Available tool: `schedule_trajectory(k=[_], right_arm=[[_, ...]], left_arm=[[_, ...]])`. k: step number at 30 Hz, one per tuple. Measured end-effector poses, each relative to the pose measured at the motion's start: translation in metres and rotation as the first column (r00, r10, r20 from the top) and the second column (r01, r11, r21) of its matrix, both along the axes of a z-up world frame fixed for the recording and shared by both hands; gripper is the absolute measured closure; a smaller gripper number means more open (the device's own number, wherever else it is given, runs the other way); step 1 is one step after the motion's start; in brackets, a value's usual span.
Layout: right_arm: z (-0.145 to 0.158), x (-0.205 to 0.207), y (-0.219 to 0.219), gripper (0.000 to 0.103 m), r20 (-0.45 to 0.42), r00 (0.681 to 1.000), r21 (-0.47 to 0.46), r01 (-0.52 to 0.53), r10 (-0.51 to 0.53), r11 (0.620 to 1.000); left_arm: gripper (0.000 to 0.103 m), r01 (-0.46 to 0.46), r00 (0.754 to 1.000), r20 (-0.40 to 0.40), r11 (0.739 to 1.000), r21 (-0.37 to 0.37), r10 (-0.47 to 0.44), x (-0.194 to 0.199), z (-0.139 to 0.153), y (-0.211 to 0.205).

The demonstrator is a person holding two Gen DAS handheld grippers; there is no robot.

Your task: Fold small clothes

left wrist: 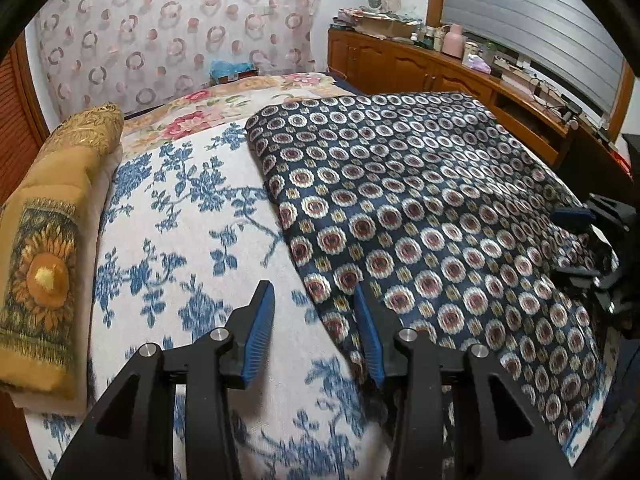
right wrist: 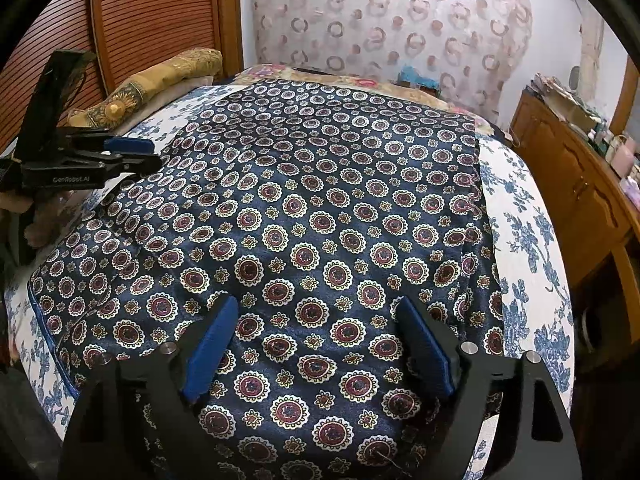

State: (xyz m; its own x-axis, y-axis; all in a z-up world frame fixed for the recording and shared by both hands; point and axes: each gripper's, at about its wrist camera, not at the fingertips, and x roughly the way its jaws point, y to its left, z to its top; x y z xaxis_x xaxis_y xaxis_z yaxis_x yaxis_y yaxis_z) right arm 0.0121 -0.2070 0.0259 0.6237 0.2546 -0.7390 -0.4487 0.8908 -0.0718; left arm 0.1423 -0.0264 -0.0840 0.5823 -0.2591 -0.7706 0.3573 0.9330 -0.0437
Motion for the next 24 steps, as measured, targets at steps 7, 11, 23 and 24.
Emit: schedule_trajectory(k=[7,11,23,24], right_arm=[[0.000,0.000,0.000,0.019,0.004,1.000,-0.003,0.000,0.000,1.000],[0.001,-0.003,-0.003,0.019,0.020,1.000,-0.015,0.015,-0.014,1.000],[0.021,-0.039,-0.013,0.019,0.072,0.997,0.026,0.012,-0.014,1.000],[0.023,-0.042,-0.014,0.019,0.076,0.997,0.030,0.010,-0.013,1.000]], left_arm=[[0.061,0.028,0.999,-0.030,0.996,-0.080,-0.030,-0.042,0.003,0.017],[0.061,0.026,0.999,-0.035,0.993,-0.112,-0.031,-0.068,0.005,0.023],[0.061,0.049,0.995,-0.077,0.980,-0.195,-0.065,-0.106,0.003,0.014],[0.061,0.051,0.994,-0.080,0.977,-0.209,-0.069,-0.107,0.003,0.014]])
